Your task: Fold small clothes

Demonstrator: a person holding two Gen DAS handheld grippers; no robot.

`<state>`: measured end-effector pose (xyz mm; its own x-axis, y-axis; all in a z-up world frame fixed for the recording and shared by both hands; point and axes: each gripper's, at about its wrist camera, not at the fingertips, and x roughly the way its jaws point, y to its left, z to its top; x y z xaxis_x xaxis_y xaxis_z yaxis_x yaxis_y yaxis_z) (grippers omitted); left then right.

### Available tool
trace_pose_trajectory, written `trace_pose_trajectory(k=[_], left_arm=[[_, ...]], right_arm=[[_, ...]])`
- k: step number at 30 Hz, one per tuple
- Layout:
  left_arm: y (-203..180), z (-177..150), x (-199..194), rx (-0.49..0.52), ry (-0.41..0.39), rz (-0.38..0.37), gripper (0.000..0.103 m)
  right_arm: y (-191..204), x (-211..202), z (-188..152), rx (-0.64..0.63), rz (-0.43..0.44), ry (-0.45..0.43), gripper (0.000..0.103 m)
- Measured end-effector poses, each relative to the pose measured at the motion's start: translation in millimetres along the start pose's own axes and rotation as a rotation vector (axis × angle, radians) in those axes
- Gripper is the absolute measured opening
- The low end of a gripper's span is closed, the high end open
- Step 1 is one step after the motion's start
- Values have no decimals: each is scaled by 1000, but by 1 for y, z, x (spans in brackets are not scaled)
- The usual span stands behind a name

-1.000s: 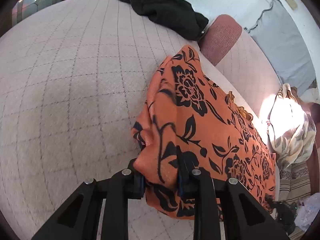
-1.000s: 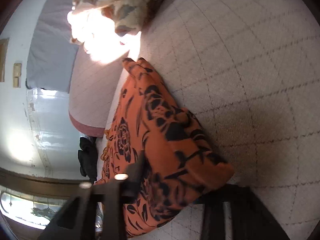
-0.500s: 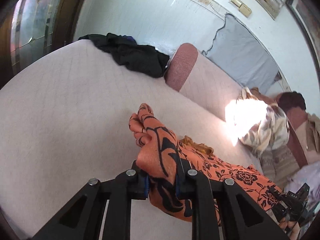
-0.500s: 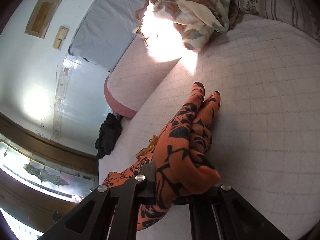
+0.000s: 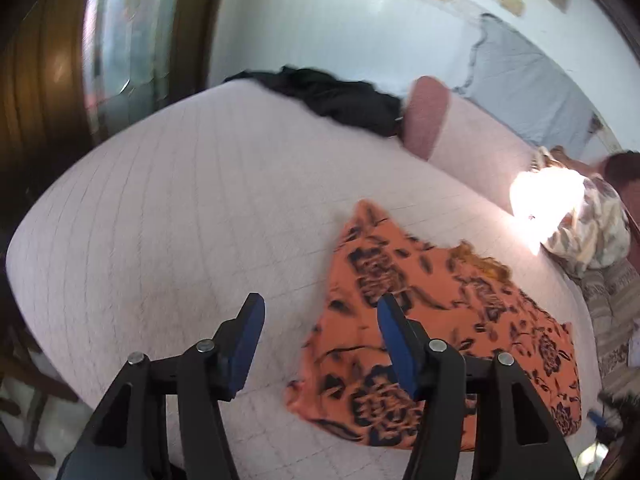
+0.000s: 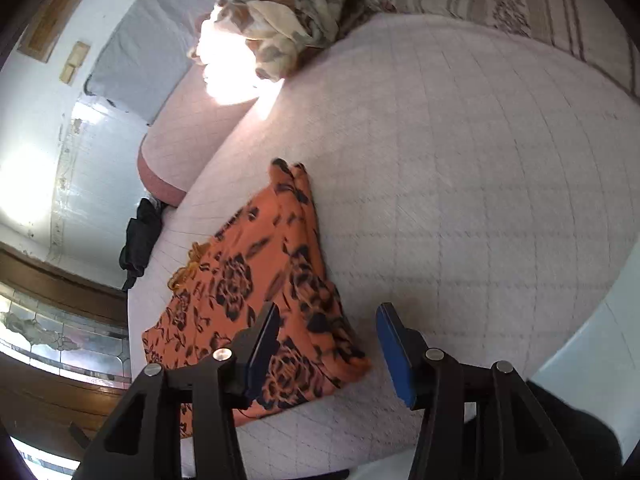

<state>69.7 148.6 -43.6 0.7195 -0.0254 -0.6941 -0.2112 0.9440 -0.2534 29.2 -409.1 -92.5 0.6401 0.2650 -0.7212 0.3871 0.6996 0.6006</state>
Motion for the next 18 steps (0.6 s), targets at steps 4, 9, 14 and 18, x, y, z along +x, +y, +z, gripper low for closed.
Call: trace_pose_trajectory(k=[4, 9, 14, 18], left_arm=[[-49, -9, 13, 148, 26, -98, 61], [-90, -34, 50, 236, 82, -168, 62], [-89, -50, 80, 246, 143, -126, 61], [-88, -54, 85, 266, 118, -115, 63]], right_arm=[[44, 28, 34, -176, 2, 5, 54], [83, 98, 70, -360, -152, 49, 54], [96, 137, 76, -479, -233, 137, 7], [114, 116, 81, -561, -295, -10, 7]])
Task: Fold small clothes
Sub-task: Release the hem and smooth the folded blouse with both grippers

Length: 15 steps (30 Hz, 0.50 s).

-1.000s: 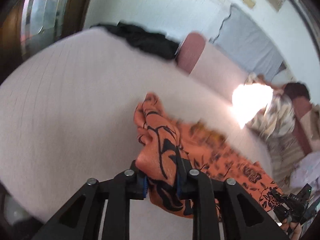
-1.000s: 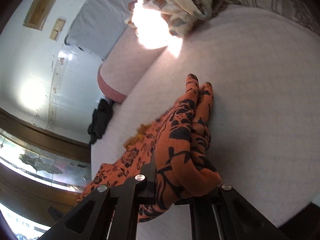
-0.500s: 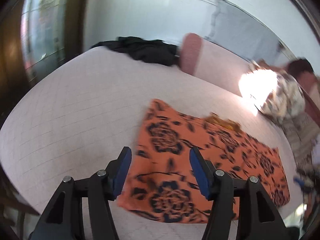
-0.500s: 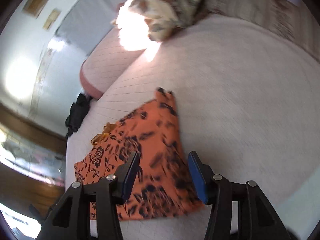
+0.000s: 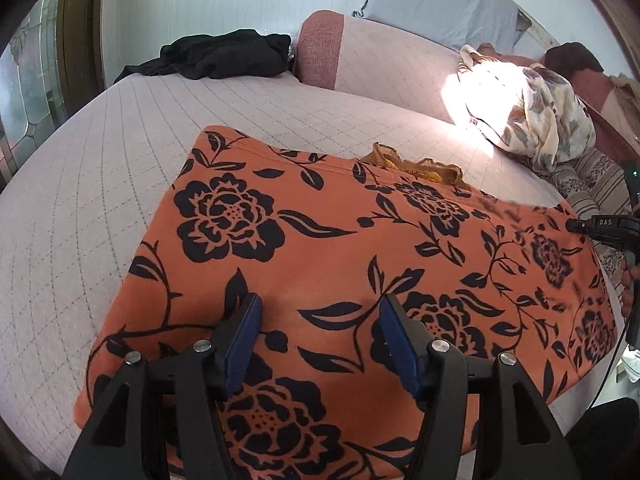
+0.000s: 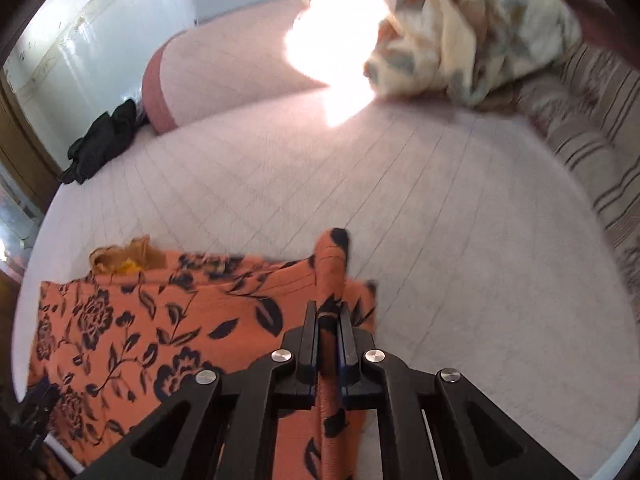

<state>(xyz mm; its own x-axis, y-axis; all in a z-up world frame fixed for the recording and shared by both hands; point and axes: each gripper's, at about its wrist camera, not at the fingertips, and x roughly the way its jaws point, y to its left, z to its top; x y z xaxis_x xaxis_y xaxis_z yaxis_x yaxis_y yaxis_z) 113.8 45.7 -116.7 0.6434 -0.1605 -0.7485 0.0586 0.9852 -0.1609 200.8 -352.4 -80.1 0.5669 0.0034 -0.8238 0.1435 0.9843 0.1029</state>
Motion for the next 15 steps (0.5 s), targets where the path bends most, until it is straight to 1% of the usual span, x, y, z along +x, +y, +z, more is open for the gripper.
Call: trace_pose_trajectory(k=[1, 3, 5, 6, 7, 8, 9, 10, 11, 13, 14, 15], left_arm=[[-1, -1, 2, 8, -3, 8, 63], [-4, 0, 2, 25, 1, 16, 65], [-1, 1, -2, 24, 9, 5, 65], [3, 2, -6, 8, 12, -3, 65], [6, 3, -10, -13, 18, -8, 65], [10, 3, -16, -31, 20, -14, 65], [14, 4, -23, -48, 16, -20, 65], [16, 4, -31, -59, 7, -25, 65], [18, 4, -41, -65, -5, -31, 65], [22, 0, -55, -72, -24, -44, 65], [24, -4, -57, -73, -21, -39, 69], [27, -8, -55, -71, -1, -24, 72]], right_arm=[[-6, 11, -1, 20, -17, 25, 7], [-16, 44, -8, 68, 0, 147, 12], [-19, 36, -12, 100, 17, 87, 19], [-19, 28, -12, 118, 28, 71, 26], [-19, 19, -13, 126, 34, 55, 27], [-16, 3, -12, 128, 25, 16, 27], [-13, -12, -13, 130, 35, -26, 27], [-9, -27, -15, 135, 62, -57, 28], [-4, -38, -18, 141, 93, -69, 29], [9, -61, -31, 162, 226, -72, 35], [19, -70, -42, 164, 298, -60, 48], [27, -73, -53, 161, 353, -48, 69]])
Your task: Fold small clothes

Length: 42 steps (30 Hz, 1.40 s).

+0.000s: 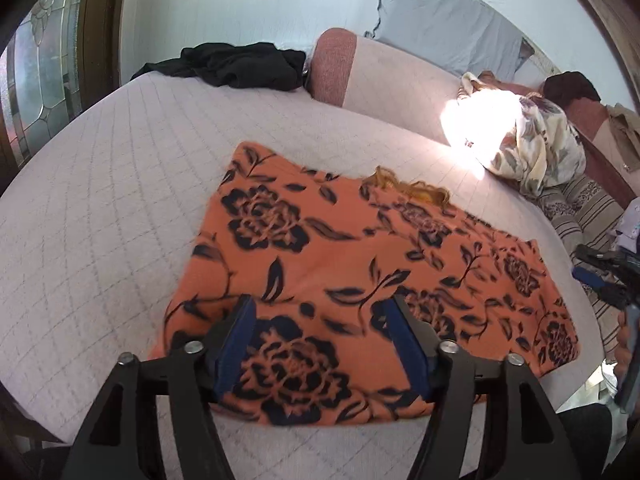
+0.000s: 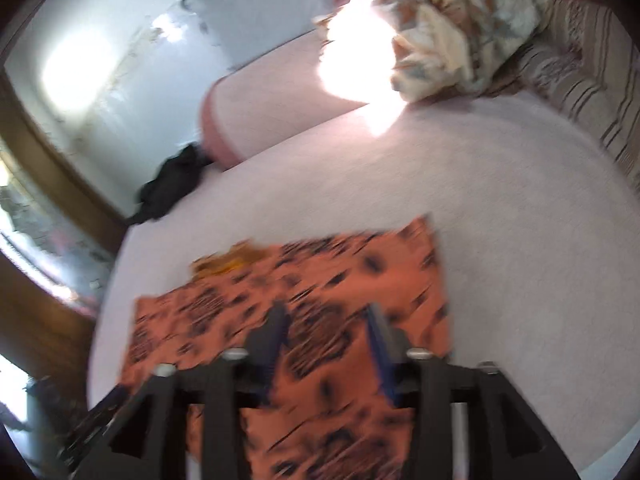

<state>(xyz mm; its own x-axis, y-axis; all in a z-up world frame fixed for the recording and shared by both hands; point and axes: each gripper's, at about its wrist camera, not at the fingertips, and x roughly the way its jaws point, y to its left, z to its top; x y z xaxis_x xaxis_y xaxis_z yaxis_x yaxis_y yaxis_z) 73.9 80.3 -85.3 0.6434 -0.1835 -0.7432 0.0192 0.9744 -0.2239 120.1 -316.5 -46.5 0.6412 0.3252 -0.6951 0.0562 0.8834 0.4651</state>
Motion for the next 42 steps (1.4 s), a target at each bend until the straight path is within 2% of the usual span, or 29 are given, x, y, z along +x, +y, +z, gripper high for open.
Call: trace_pose_trajectory(k=[1, 2, 3, 5, 7, 9, 10, 11, 13, 14, 15, 17, 20, 21, 23, 25, 26, 27, 28, 30, 32, 35, 38, 40, 41, 42], left_arm=[[3, -4, 8, 1, 39, 21, 73], [8, -9, 22, -2, 101, 40, 72], [10, -12, 29, 5, 129, 38, 72], [3, -9, 16, 35, 97, 51, 72], [0, -2, -5, 31, 24, 19, 72], [-1, 2, -18, 46, -48, 14, 76], [0, 3, -16, 48, -50, 16, 78], [3, 2, -6, 43, -16, 18, 80], [14, -7, 29, 19, 141, 60, 80], [14, -10, 30, 45, 122, 69, 79], [10, -10, 23, 78, 84, 85, 79], [3, -3, 9, 93, 20, 87, 79], [-5, 7, 2, 105, -63, 67, 80], [-7, 10, 7, 105, -60, 49, 80], [-5, 13, 26, 82, -7, 27, 80], [1, 7, 51, 43, 86, 22, 80], [2, 3, 53, 53, 76, 25, 80], [-3, 2, 48, 84, 52, 36, 80], [-6, 3, 45, 104, 57, 36, 80], [-7, 10, 32, 100, 25, 2, 80], [2, 23, 20, 64, -34, -17, 80], [23, 59, 25, -6, -38, -58, 81], [41, 93, 59, -52, 21, -74, 81], [50, 111, 97, -60, 128, -100, 81], [53, 115, 113, -62, 156, -62, 81], [59, 122, 128, -64, 182, 9, 81]], right_arm=[[1, 1, -16, 5, 51, 13, 75], [3, 7, -26, 15, 70, 26, 77], [-2, 22, -39, 26, 60, 64, 77], [-30, 52, -55, 104, 2, 157, 72], [-38, 44, -56, 177, 46, 108, 69], [-27, 31, -50, 144, 63, 86, 69], [-21, 25, -51, 122, 79, 70, 70], [-19, 22, -49, 101, 92, 57, 71], [-30, 34, -49, 112, 79, 72, 81], [-42, 44, -52, 154, 52, 110, 79], [-56, 48, -54, 225, 83, 111, 77], [-55, 37, -40, 258, 108, 97, 78], [-43, 29, -9, 181, 131, 59, 78], [-42, 34, 1, 180, 153, 63, 78], [-50, 57, 21, 201, 160, 78, 79], [-74, 96, 30, 249, 90, 153, 79], [-90, 107, 30, 311, 75, 176, 77], [-101, 109, 30, 379, 122, 136, 77], [-101, 102, 33, 389, 123, 110, 77], [-83, 84, 36, 327, 101, 61, 77], [-64, 69, 29, 266, 125, 46, 77], [-42, 58, 6, 188, 134, 54, 77], [-32, 58, -18, 160, 149, 75, 77], [-26, 63, -33, 116, 132, 82, 77], [-24, 65, -38, 101, 124, 83, 77], [-23, 66, -40, 91, 116, 85, 77]])
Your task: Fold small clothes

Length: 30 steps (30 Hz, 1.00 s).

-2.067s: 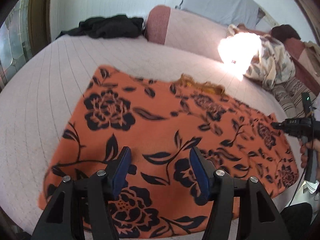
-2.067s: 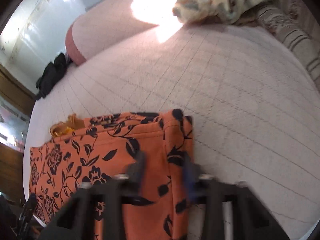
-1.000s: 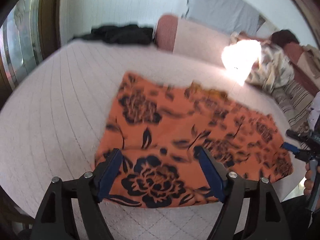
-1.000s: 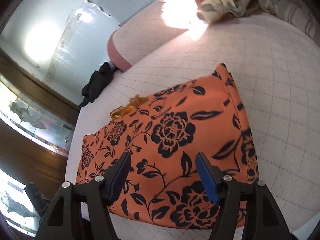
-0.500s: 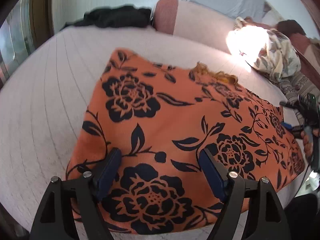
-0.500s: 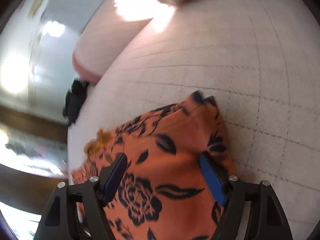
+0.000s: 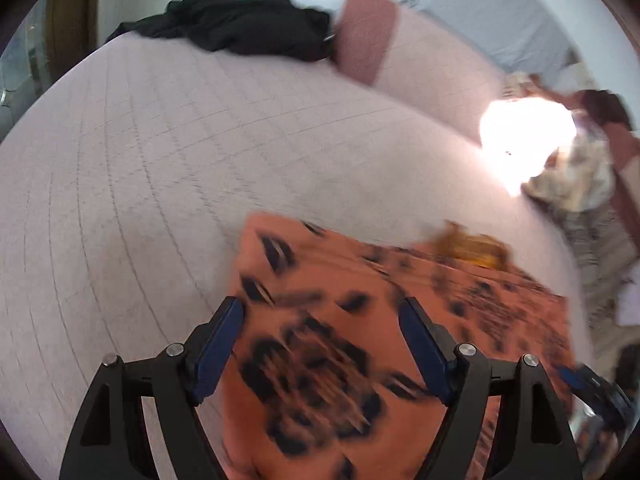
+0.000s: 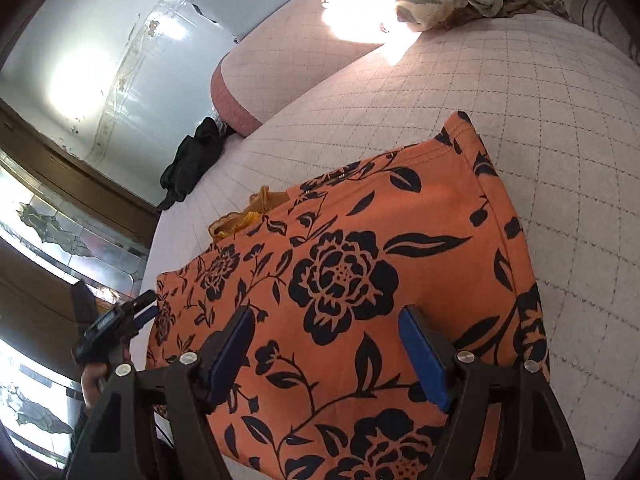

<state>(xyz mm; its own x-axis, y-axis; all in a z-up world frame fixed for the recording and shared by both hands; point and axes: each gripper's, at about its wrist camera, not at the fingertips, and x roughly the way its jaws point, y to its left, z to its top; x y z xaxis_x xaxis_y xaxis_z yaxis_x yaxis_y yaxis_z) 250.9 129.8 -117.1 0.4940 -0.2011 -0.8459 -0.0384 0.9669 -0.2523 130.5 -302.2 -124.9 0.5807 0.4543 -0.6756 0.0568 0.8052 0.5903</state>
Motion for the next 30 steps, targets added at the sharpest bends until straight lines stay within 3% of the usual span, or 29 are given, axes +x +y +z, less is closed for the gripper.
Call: trace_pose_trajectory(k=[1, 2, 5, 10, 14, 16, 17, 19, 20, 21, 22, 24, 27, 30], left_arm=[[6, 10, 11, -14, 22, 102, 80], [11, 18, 16, -29, 16, 152, 81], [21, 28, 0, -100, -34, 204, 80], [-7, -1, -73, -10, -198, 143, 80], [-39, -49, -113, 64, -230, 37, 81], [-52, -79, -119, 95, -196, -17, 82], [-55, -89, -116, 79, -176, -38, 82], [-53, -112, -105, 25, -107, -88, 83], [-53, -123, -96, 14, -64, -95, 83], [-53, -132, -85, 21, -22, -87, 83], [-53, -141, -73, 49, 15, -62, 83], [-57, -151, -68, 118, -13, -18, 83], [-65, -151, -73, 164, -30, 20, 83], [-62, -146, -89, 104, -76, -45, 83]], right_arm=[[0, -1, 0, -9, -3, 2, 77], [-2, -5, -1, -12, 0, 4, 77], [-6, -9, 1, 1, 16, 8, 77], [-7, -27, -5, 28, 18, -28, 77], [10, -44, -20, 38, 109, -24, 78], [15, -42, -29, 20, 161, 16, 79], [10, -38, -32, 34, 146, 33, 79], [-25, -33, -34, 184, 65, 49, 78], [-41, -36, -36, 273, 70, 37, 78], [-58, -44, -38, 370, 136, 3, 77], [-61, -54, -39, 389, 132, -18, 78], [-53, -71, -38, 315, 71, -56, 78], [-59, -73, -41, 309, 89, -37, 79], [-75, -72, -46, 393, 77, -43, 76]])
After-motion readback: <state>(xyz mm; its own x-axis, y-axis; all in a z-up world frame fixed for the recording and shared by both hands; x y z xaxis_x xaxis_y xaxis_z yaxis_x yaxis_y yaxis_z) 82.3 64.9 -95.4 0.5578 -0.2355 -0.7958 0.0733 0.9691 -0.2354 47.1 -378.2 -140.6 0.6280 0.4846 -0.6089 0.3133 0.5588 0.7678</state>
